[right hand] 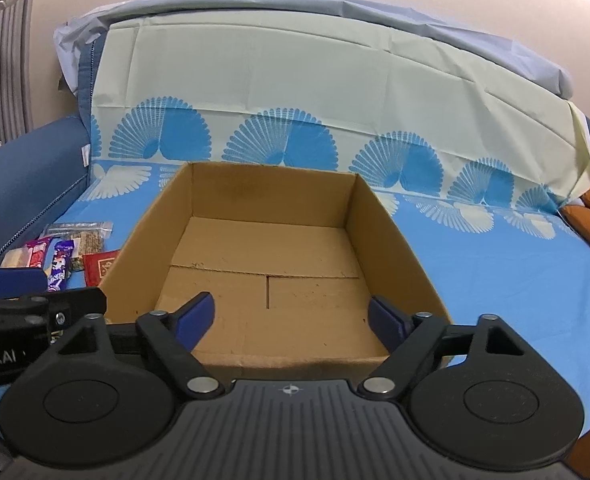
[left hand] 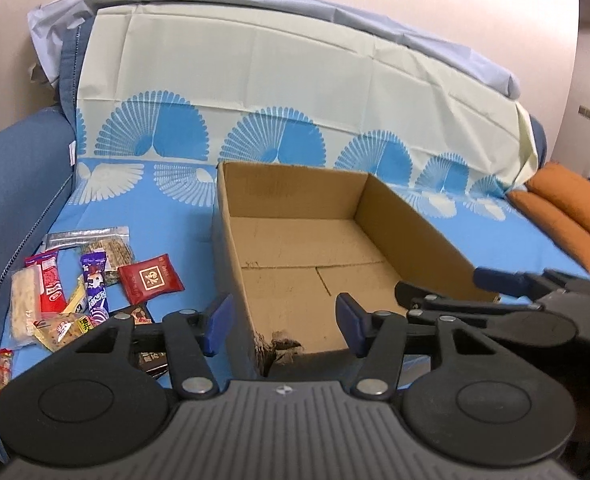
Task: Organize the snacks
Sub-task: 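Move both tools to the snack pile and open the grippers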
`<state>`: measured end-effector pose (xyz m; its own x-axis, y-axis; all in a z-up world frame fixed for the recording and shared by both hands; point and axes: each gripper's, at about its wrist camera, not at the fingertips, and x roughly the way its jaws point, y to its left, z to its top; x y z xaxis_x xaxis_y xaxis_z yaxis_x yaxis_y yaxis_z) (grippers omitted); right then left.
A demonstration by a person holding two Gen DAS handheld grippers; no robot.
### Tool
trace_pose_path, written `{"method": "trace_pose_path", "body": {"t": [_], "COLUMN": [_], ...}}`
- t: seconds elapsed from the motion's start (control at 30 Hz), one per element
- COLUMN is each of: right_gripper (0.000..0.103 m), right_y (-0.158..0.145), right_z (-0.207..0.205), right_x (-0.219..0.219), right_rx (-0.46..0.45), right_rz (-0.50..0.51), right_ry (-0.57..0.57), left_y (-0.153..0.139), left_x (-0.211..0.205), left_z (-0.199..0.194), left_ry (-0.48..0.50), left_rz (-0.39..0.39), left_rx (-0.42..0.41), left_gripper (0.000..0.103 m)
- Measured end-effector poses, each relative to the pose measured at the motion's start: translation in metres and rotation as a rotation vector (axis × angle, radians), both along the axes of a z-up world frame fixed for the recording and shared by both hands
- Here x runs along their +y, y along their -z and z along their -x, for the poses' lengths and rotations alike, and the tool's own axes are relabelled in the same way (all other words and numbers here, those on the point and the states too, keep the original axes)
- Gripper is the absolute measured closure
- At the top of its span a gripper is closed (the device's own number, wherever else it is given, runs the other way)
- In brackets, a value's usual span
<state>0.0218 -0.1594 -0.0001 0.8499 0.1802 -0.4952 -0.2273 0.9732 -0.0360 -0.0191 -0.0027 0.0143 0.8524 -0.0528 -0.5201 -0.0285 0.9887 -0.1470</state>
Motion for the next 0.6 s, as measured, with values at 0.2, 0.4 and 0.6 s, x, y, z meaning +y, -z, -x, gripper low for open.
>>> {"method": "trace_pose_path", "body": {"t": [0.2,0.4,0.6], "right_gripper": [0.031,0.041,0.050], "right_y": [-0.002,-0.009,-0.014], "right_z": [-0.001,0.001,0.007], "right_x": [0.008,0.024,0.054], "right_rx": [0.004,0.006,-0.016], "right_rz": [-0.022,-0.102,-0.153], "right_ry": [-0.010,-0.041,-0.134], "left_y": [-0.008,-0.026,0.006], "left_x": [0.013,0.054,0.123], "left_z": [0.009,0.009,0.006], "left_ry": [0.015,0.018,-0.157], "left_rz": [0.003,-0.034,-0.159], "left_rx": [-0.041,-0.048,0.010], "left_gripper": [0.066,0.070,0.088]}}
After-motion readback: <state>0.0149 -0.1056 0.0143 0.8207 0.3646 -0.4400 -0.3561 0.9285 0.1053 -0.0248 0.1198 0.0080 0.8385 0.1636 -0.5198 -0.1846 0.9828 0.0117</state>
